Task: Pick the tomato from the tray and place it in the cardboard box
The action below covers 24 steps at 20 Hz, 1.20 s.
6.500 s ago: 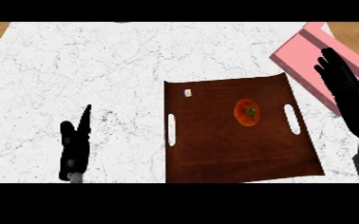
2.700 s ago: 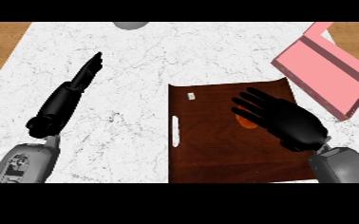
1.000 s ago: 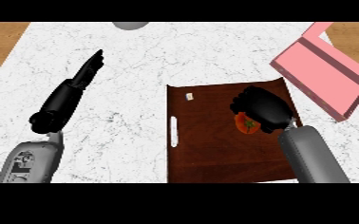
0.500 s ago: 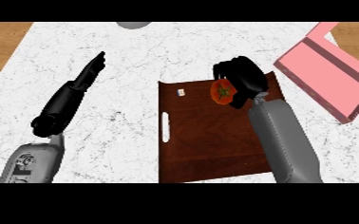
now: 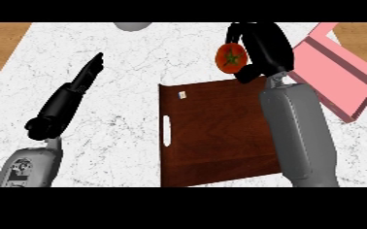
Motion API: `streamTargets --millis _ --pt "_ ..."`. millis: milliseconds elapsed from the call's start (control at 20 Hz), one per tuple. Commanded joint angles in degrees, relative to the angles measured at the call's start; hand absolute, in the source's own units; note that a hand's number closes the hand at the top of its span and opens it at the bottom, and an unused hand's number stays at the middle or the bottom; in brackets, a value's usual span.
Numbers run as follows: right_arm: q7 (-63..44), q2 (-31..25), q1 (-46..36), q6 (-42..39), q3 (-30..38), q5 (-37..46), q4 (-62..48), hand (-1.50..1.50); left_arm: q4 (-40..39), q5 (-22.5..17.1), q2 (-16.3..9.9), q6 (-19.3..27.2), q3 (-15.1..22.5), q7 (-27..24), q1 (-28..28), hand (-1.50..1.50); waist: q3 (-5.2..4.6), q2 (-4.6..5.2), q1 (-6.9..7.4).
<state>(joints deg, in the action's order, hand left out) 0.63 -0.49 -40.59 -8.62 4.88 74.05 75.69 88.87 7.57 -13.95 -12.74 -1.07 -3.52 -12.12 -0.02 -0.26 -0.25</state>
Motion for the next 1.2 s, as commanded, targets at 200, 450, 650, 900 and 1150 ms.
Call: streamTargets --millis 200,450,650,900,1150 --pt "-11.88 -4.18 -4.86 0.54 13.95 -5.0 4.98 1.5 -1.37 0.68 0.07 0.22 -0.47 -2.33 0.43 0.0 0.02 0.24 -0.09" --pt "-12.24 -10.86 -10.78 5.05 19.9 -7.22 -6.67 1.5 1.25 -0.14 -0.84 -1.29 -1.01 0.3 -0.76 0.0 0.04 0.42 0.88" --pt "-8.43 -19.61 -13.42 5.63 23.05 -8.6 -15.31 1.5 0.84 -1.98 -2.89 -3.81 -3.09 -1.92 1.16 0.0 0.03 0.53 1.27" --pt "-3.8 -26.52 -11.63 2.86 21.49 -5.66 -26.92 1.5 1.59 0.69 1.36 -0.67 0.51 1.25 -0.23 0.0 0.06 0.69 1.51" --pt "-1.99 -33.26 -14.29 -9.39 22.64 -7.45 -36.95 1.5 -0.31 -0.44 0.29 -1.73 -1.16 0.4 -1.95 0.0 0.04 0.75 1.36"
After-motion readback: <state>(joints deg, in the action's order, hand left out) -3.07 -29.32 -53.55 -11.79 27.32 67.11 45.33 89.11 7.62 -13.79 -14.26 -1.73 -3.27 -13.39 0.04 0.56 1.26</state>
